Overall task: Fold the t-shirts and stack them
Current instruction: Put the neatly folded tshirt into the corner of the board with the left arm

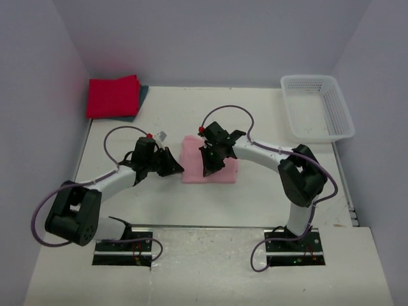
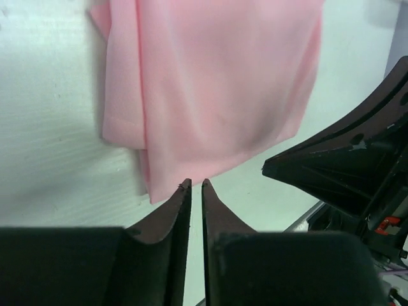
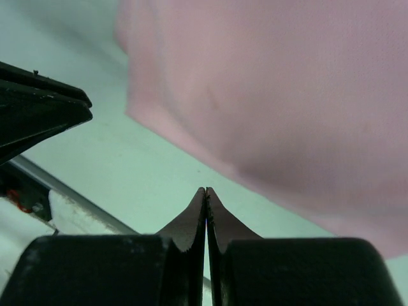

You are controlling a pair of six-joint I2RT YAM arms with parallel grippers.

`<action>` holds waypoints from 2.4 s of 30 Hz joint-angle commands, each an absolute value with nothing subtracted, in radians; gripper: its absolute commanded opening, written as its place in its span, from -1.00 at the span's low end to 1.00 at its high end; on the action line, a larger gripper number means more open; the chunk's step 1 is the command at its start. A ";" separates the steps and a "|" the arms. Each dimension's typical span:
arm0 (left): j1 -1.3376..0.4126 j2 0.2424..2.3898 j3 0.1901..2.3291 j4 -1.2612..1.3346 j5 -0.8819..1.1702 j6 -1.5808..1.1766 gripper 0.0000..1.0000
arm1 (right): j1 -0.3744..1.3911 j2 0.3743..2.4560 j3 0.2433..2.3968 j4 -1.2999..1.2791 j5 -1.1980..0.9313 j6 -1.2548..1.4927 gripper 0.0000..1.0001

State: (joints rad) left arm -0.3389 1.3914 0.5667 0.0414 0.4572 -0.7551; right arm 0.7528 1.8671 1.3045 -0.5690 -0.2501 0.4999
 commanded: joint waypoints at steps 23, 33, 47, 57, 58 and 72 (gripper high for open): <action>-0.138 1.663 0.721 0.164 0.571 -0.621 0.15 | 0.600 2.029 1.566 -0.693 -0.225 0.422 -1.00; -0.141 1.736 0.715 0.155 0.580 -0.611 0.16 | 0.600 2.059 1.582 -0.706 -0.248 0.423 -1.00; -0.265 1.899 0.764 0.221 0.617 -0.641 0.23 | 0.603 2.088 1.586 -0.703 -0.276 0.433 -1.00; -0.325 1.994 0.801 0.259 0.584 -0.689 -0.46 | 0.601 2.071 1.586 -0.698 -0.299 0.433 -1.00; -0.324 1.999 0.802 0.253 0.581 -0.689 -0.72 | 0.603 2.068 1.585 -0.693 -0.301 0.434 -1.00; -0.322 1.885 0.995 0.048 0.396 -0.522 -1.00 | 0.623 1.841 1.528 -0.732 -0.111 0.420 -1.00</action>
State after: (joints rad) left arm -0.3241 1.9358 0.9535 0.1875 0.5915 -0.6460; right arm 0.6136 1.9865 1.5265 -0.7094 -0.1913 0.4347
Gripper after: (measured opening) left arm 0.033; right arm 0.003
